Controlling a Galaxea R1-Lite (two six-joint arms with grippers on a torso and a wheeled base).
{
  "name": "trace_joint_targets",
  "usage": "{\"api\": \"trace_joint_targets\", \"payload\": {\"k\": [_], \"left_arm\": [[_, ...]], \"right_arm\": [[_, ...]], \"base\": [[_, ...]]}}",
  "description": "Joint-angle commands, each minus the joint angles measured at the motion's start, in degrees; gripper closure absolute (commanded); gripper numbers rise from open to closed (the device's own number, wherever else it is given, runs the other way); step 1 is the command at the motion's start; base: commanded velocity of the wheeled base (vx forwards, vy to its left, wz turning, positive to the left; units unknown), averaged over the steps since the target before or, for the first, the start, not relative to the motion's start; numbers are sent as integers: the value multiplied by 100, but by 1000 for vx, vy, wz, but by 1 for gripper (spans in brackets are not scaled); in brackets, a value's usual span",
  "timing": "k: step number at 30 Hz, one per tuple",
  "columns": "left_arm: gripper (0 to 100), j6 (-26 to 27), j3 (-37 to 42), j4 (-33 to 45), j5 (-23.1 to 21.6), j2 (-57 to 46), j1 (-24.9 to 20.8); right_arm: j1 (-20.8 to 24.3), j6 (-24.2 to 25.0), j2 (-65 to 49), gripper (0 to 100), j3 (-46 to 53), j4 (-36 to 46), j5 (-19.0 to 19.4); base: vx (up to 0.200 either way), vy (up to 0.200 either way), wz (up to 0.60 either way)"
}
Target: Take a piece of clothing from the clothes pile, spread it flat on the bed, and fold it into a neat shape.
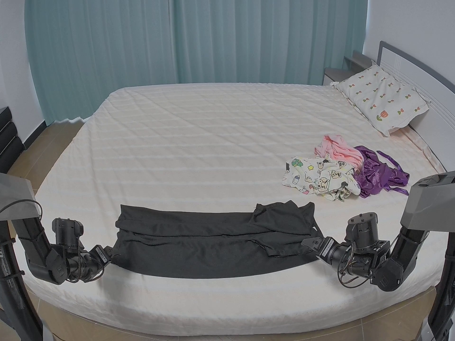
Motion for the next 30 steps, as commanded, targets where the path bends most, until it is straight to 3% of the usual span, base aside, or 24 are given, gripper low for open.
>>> {"api": "trace_joint_targets", "payload": {"k": [1, 3, 13, 14, 18, 30], "left_arm": [[0, -41, -157, -318, 412, 593, -268], [0, -41, -245, -406, 614, 725, -338], [0, -41, -667, -345, 798, 963, -496], [100, -41, -676, -353, 816, 971, -496], [100, -32, -781, -371, 1211, 1138, -593], [100, 3, -430, -371, 1414, 1077, -619]], "right_arm": [[9, 105, 92, 0, 10, -29, -1], [18, 114, 101, 0, 19, -90, -10], [18, 114, 92, 0, 54, -222, -10], [18, 114, 92, 0, 63, -222, -10], [9, 114, 101, 0, 72, -292, -1], [27, 88, 48, 0, 142, -424, -1]], "base": [[0, 0, 0], [0, 0, 0], [0, 0, 0], [0, 0, 0], [0, 0, 0], [0, 0, 0]]}}
